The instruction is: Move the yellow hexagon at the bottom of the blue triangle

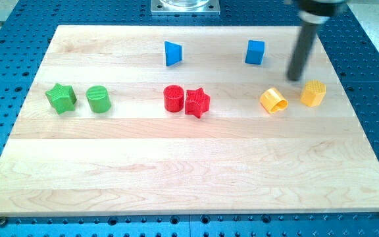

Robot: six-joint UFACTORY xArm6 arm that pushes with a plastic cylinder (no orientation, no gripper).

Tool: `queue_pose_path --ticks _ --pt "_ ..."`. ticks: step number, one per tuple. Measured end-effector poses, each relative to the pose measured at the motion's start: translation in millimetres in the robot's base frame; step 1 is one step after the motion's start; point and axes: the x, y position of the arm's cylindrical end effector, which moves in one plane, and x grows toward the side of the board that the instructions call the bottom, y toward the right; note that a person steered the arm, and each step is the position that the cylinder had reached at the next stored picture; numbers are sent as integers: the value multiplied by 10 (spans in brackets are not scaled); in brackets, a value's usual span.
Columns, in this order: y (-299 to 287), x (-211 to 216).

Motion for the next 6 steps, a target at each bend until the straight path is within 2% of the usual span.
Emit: queue_pose_path --ticks 1,2,3,4,5,6 --pt "540 495" --pt "-443 630" --pt "-1535 331" --pt "-2481 341" --pt "-1769 417" --pt "-1499 118"
